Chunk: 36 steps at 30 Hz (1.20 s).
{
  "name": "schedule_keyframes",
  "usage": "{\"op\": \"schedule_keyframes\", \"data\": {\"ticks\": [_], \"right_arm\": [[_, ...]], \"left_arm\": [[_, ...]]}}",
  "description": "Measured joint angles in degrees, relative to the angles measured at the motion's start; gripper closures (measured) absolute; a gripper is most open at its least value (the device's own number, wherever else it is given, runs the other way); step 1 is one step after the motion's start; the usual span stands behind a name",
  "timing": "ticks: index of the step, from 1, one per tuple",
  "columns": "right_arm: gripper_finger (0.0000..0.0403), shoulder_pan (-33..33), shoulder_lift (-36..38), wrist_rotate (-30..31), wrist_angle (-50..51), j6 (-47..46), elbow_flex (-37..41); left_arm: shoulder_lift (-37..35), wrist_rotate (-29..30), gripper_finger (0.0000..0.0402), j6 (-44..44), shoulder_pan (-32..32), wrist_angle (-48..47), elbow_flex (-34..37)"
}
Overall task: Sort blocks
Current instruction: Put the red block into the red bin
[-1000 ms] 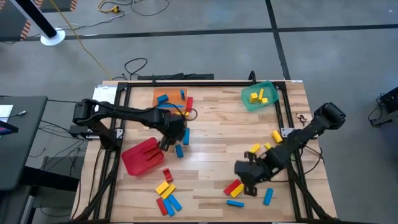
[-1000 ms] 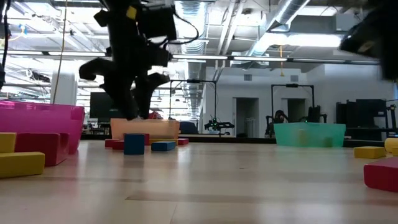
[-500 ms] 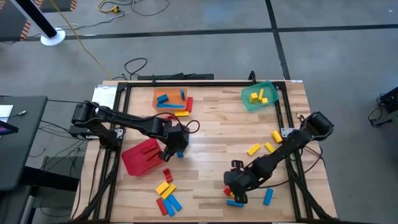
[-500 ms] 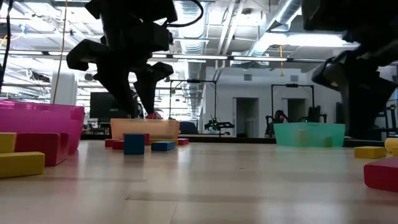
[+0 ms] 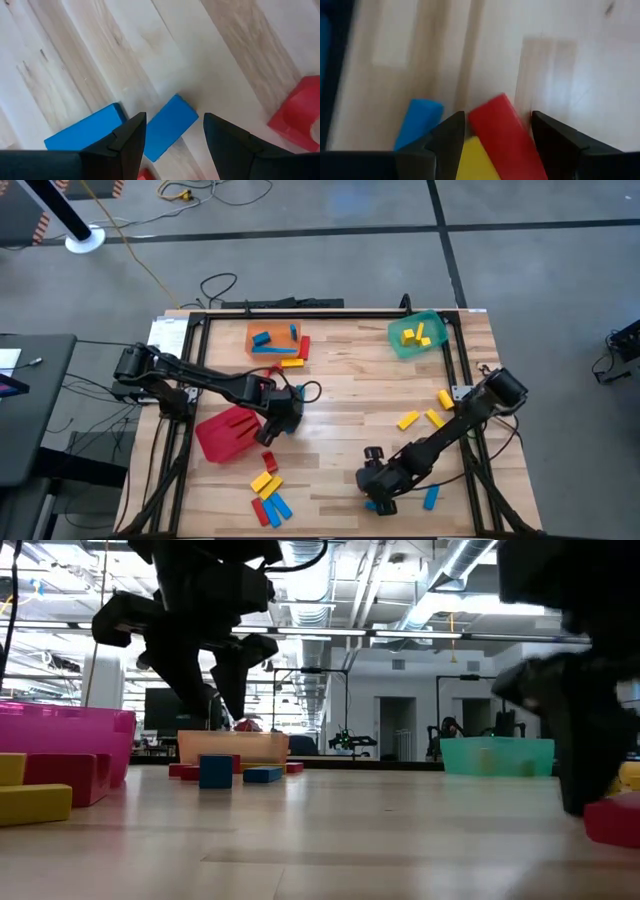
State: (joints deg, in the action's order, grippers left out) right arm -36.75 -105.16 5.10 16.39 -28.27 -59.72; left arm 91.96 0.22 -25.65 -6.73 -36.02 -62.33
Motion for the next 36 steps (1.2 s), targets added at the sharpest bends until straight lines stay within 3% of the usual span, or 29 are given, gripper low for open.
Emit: {"op": "schedule_keyframes", "data": {"ticks": [9, 20, 28, 36], "right_arm": [[0.0173, -0.4, -2.9, 2.5, 11.7, 1.7, -5.3], [0.0290, 0.8, -2.8, 4.7, 11.7, 1.8, -5.4], [0.0281, 3.9, -1.7, 8.3, 11.6, 7.0, -10.2], [0.0281, 5.4, 5.8, 13.4, 9.0, 16.5, -14.6]], "left_arm": [[0.0, 0.0, 0.0207, 0.2, -1.4, 0.4, 0.0], [0.0, 0.1, 0.0207, -0.3, -2.1, 3.2, 0.0], [0.0, 2.8, 0.0207, -4.7, -5.9, 9.8, 0.0], [-4.3, 6.6, 0.0207, -6.0, -7.4, 15.4, 0.0]]}}
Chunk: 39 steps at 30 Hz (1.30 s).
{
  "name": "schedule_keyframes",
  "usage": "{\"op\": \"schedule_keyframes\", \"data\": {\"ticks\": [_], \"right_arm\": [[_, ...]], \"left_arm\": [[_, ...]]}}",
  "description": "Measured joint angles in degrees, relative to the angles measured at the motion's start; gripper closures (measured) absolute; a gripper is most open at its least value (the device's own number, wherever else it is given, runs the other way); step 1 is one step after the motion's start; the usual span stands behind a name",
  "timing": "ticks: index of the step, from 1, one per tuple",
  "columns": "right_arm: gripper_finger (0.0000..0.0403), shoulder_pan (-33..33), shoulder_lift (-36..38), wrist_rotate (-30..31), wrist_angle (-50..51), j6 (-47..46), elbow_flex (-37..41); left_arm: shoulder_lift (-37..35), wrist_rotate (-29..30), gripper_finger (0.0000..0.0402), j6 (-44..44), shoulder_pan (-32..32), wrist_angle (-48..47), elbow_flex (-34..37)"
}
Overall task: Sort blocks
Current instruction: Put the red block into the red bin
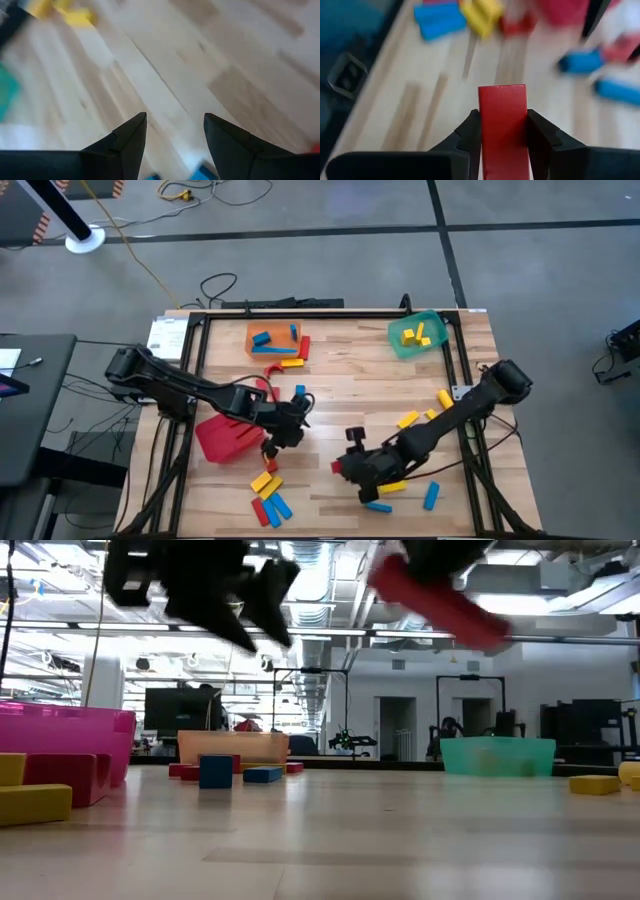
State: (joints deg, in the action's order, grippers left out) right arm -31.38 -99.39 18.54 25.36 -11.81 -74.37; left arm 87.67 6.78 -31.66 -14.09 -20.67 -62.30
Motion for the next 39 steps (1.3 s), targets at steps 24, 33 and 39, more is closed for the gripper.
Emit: {"op": "schedule_keyframes", "data": {"ticks": [24, 33, 39], "right_arm": [[0.0281, 3.7, 10.1, -14.0, -33.1, 41.6, -0.5], [0.0280, 5.7, 10.1, -19.5, -35.4, 44.0, -0.5], [0.0280, 5.5, 10.0, -20.8, -35.6, 43.3, -0.5]], "left_arm": [[-3.9, -45.6, 0.0207, 12.2, 3.0, 35.6, 0.0], [-2.9, -41.2, 0.0207, 15.4, 5.2, 40.8, 0.0], [-2.9, -36.5, 0.0207, 14.1, 6.5, 40.9, 0.0]]}}
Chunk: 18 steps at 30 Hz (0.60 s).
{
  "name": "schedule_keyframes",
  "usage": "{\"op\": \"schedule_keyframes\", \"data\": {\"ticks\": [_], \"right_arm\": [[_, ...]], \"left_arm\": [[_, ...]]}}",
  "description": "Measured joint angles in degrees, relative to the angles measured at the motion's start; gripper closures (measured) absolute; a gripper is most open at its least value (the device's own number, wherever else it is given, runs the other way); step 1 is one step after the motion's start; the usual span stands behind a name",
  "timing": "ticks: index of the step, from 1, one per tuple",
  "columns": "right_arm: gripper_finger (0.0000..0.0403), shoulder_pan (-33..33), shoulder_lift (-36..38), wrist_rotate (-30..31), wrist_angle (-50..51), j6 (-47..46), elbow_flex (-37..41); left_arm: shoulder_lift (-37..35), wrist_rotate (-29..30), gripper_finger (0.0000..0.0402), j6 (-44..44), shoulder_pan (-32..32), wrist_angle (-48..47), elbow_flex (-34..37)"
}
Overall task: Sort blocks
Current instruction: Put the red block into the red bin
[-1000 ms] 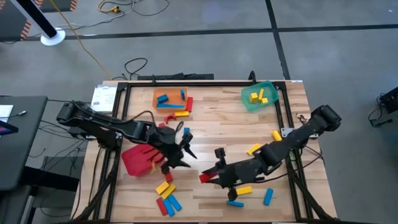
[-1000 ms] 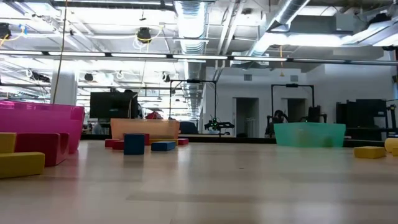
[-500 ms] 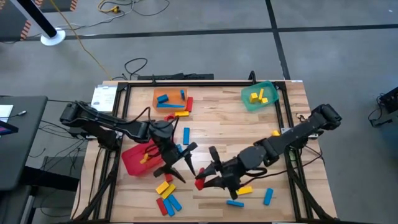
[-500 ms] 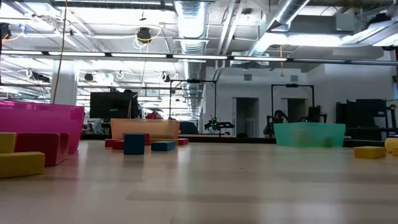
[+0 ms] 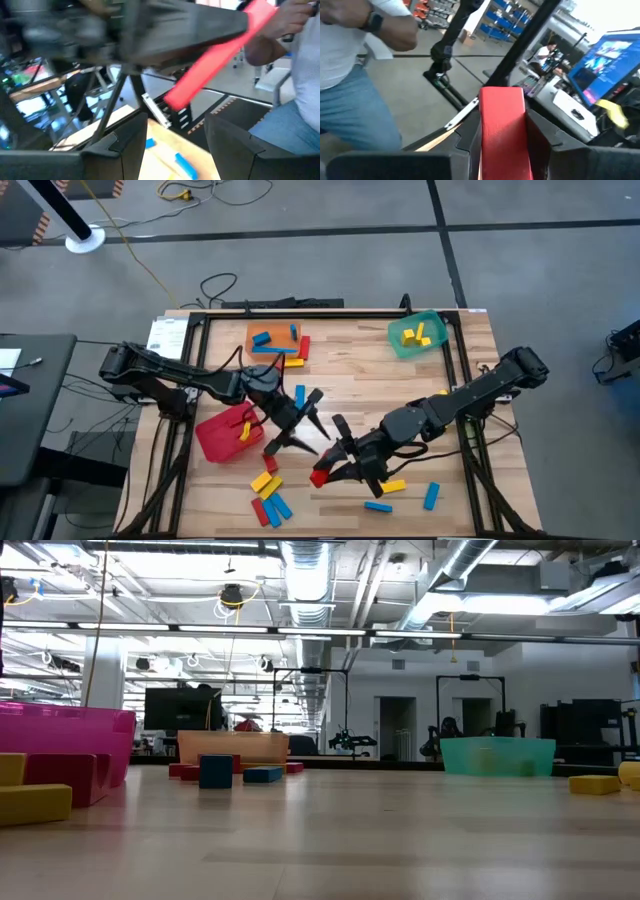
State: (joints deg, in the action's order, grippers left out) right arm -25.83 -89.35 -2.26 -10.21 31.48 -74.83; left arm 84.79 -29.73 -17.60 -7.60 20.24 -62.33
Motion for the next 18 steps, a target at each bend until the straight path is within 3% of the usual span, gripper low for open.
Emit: {"op": "schedule_keyframes", "data": {"ticks": [9, 18], "right_arm": [[0.0280, -0.4, -0.1, 0.2, 0.5, -0.2, 0.0], [0.0280, 3.0, -0.1, -2.8, -1.0, 0.0, 0.0]], "left_arm": [[-1.3, -0.7, 0.0207, -0.8, 1.4, -2.8, 0.0], [0.5, -6.0, 0.0207, -2.4, 1.2, -1.9, 0.0]]}}
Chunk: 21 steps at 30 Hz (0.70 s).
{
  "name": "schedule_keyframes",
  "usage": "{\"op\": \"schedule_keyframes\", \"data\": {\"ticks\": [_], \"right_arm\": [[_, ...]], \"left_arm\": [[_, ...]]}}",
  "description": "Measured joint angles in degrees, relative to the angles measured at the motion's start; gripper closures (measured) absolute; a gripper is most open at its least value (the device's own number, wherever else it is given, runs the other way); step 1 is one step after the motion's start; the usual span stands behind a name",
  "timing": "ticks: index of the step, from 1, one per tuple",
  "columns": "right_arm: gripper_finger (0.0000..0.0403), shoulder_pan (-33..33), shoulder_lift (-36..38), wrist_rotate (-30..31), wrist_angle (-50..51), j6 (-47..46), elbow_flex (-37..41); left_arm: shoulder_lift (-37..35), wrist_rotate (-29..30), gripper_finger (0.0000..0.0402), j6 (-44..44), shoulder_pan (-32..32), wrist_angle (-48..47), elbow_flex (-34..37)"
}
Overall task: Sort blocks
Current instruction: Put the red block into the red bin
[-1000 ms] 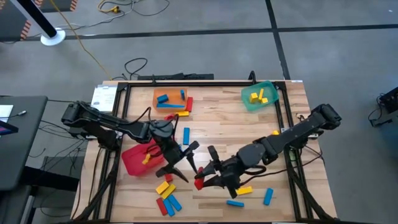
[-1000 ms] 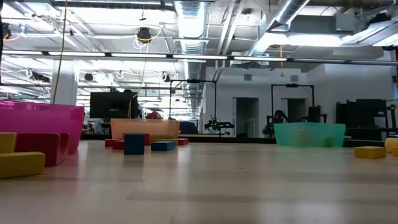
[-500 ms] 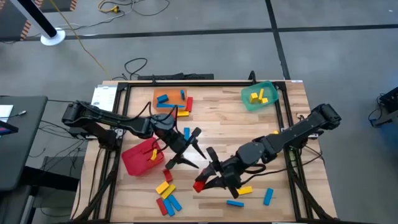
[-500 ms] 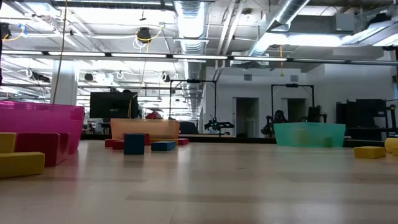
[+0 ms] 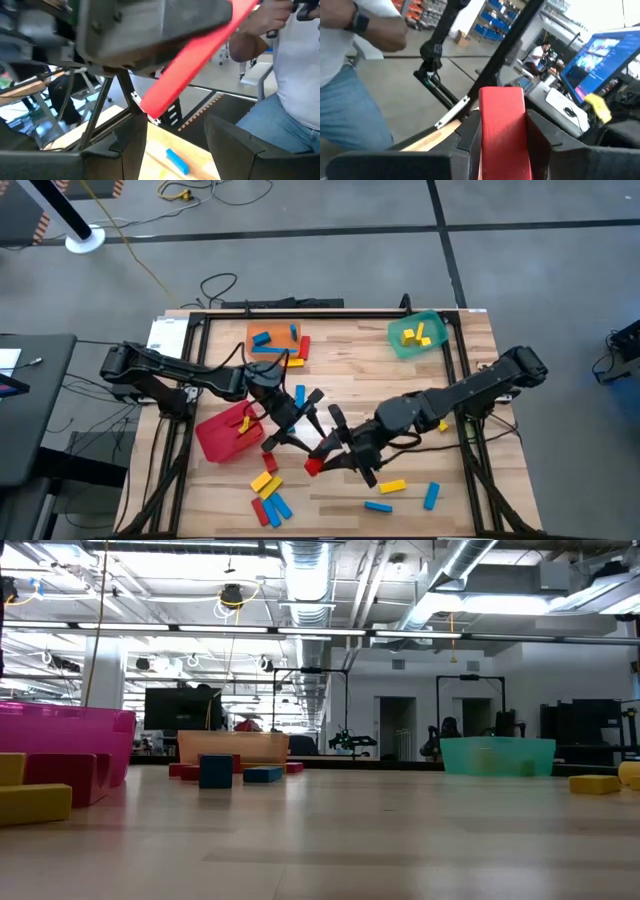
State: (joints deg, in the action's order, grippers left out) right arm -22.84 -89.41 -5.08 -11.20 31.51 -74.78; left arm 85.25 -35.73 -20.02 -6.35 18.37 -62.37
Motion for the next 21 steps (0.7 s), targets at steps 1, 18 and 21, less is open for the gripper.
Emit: {"op": "schedule_keyframes", "data": {"ticks": [1, 18, 21], "right_arm": [[0.0280, 0.3, 0.0, -0.8, -0.4, 0.0, 0.0], [0.0280, 2.0, -1.9, -4.3, -2.8, 0.5, -0.2], [0.0280, 2.0, -1.9, -3.0, -2.8, 1.4, -0.6]], "left_arm": [[0.1, 0.0, 0.0207, -0.1, 0.0, 0.2, 0.0], [0.1, 1.6, 0.0207, -4.1, -0.1, 4.1, 0.0], [0.1, 0.9, 0.0207, -2.1, -0.2, 4.1, 0.0]]}}
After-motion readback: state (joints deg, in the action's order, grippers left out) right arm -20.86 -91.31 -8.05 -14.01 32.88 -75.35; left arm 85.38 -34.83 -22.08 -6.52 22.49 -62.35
